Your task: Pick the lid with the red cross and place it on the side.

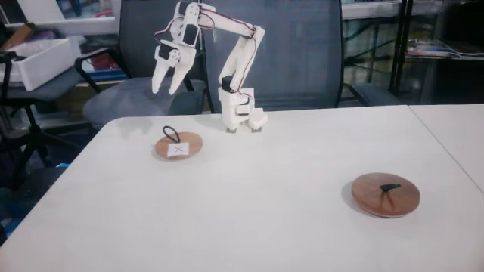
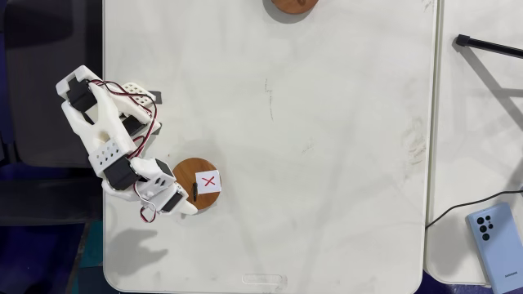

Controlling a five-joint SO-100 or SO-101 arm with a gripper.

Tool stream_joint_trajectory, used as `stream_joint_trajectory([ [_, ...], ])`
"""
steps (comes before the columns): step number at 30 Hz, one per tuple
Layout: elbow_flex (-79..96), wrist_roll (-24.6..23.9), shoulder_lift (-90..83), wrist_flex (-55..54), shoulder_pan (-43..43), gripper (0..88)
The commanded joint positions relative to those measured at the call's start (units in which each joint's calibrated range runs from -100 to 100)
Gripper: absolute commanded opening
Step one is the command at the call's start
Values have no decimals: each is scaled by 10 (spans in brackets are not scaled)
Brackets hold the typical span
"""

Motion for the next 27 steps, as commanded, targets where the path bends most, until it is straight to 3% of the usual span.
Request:
stream_joint_trajectory([
  [1, 1, 0, 1, -16, 4, 199],
  [10, 10, -2, 8, -19, 4, 202],
  [27, 153, 3, 22, -125, 48, 197],
])
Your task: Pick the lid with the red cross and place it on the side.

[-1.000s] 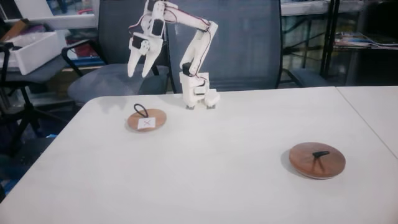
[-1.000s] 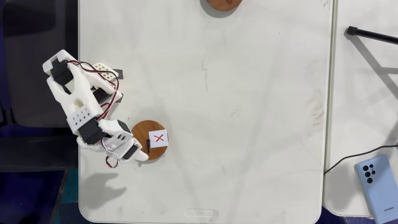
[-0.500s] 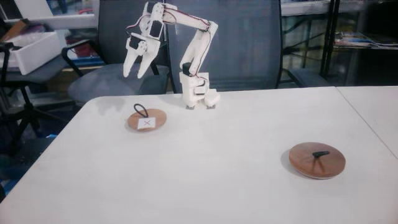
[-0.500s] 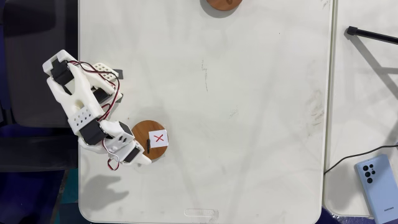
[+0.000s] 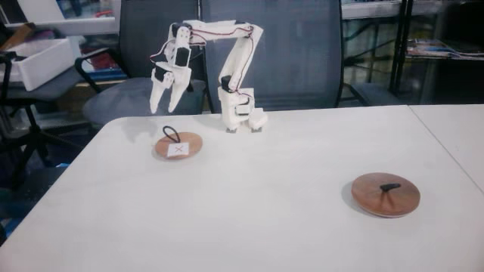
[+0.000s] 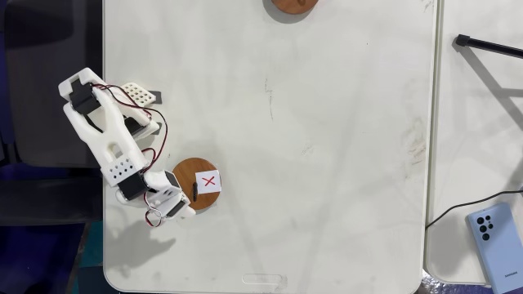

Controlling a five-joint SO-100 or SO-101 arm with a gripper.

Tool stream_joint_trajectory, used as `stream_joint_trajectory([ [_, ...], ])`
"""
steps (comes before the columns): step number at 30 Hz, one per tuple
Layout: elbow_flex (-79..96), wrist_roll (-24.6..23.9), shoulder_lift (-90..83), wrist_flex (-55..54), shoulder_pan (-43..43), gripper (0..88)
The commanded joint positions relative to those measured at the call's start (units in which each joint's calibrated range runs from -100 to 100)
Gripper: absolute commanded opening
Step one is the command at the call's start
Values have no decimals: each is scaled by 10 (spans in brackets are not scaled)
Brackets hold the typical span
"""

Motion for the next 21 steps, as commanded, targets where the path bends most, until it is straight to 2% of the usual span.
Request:
stream_joint_trajectory([
  [1, 2, 3, -9, -6, 4, 197],
  [21, 42, 1, -1, -8, 16, 196],
])
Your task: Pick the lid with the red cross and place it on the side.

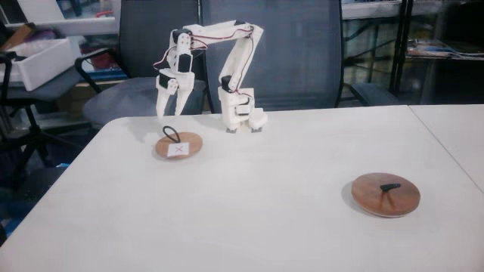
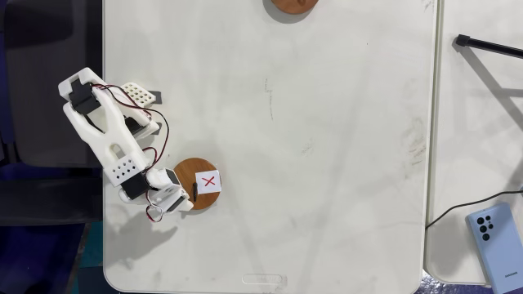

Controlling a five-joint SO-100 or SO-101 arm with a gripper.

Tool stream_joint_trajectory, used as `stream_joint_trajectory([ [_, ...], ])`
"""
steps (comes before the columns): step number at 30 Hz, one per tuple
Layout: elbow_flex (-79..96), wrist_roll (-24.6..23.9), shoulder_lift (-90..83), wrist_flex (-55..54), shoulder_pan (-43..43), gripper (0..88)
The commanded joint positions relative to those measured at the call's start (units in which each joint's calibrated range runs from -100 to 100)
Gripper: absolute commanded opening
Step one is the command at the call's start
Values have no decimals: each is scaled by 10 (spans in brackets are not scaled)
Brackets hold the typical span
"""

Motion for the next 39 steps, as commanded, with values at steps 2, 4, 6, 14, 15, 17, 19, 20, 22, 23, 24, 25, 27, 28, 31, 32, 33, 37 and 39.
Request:
stream_joint_trajectory([
  [2, -29, 3, 1, -14, 29, 196],
  [4, -57, 6, 6, -32, 45, 196],
  [6, -82, 18, 27, -41, 58, 196],
  [14, -162, 72, 188, -35, 62, 196],
  [15, -166, 76, 196, -35, 62, 196],
  [17, -175, 82, 206, -35, 61, 196],
  [19, -182, 86, 207, -35, 59, 196],
  [20, -184, 90, 207, -35, 59, 196],
  [22, -190, 102, 207, -34, 58, 196],
  [23, -194, 110, 207, -34, 58, 196],
  [24, -198, 116, 207, -33, 58, 196],
  [25, -203, 122, 207, -32, 58, 196],
  [27, -216, 129, 206, -21, 59, 196],
  [28, -223, 132, 206, -9, 59, 196],
  [31, -251, 141, 207, 49, 57, 196],
  [32, -262, 146, 207, 74, 55, 196],
  [33, -269, 151, 208, 90, 50, 196],
  [37, -284, 175, 208, 142, 22, 196],
  [39, -283, 184, 208, 153, 11, 196],
])
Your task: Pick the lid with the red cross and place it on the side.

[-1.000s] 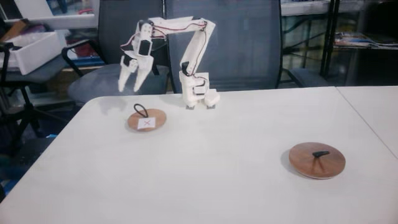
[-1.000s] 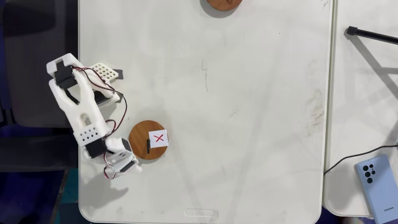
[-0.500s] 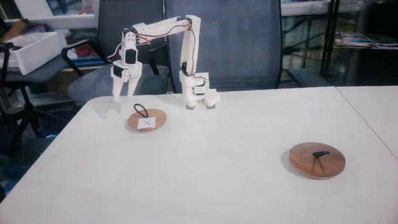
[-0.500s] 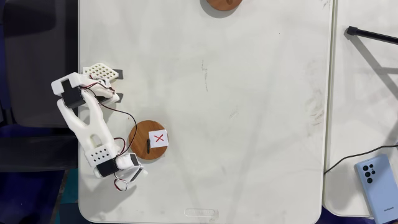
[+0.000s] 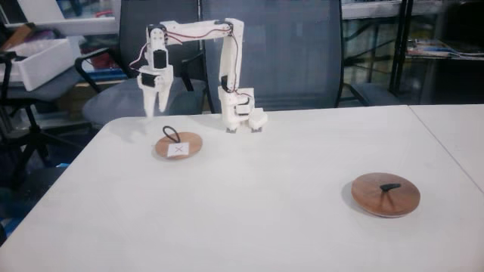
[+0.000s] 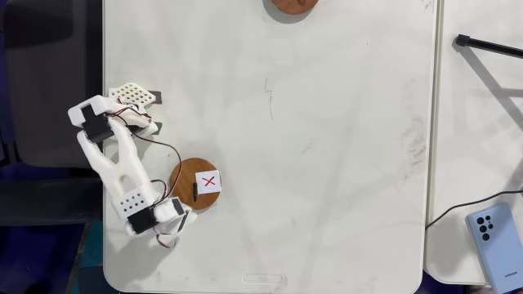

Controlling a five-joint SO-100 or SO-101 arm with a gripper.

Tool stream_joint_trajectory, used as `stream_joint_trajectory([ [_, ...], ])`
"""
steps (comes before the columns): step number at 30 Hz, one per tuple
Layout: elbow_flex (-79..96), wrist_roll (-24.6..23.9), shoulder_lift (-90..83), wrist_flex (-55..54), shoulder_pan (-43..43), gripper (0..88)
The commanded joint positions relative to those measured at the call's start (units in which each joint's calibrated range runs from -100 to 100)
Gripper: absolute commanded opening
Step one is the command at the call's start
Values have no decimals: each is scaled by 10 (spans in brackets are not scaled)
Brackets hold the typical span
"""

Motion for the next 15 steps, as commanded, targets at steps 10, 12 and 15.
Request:
stream_joint_trajectory([
  [10, -14, 21, -1, 26, -70, 201],
  [12, -14, 22, -1, 26, -73, 202],
  [15, -14, 34, -1, 26, -73, 203],
])
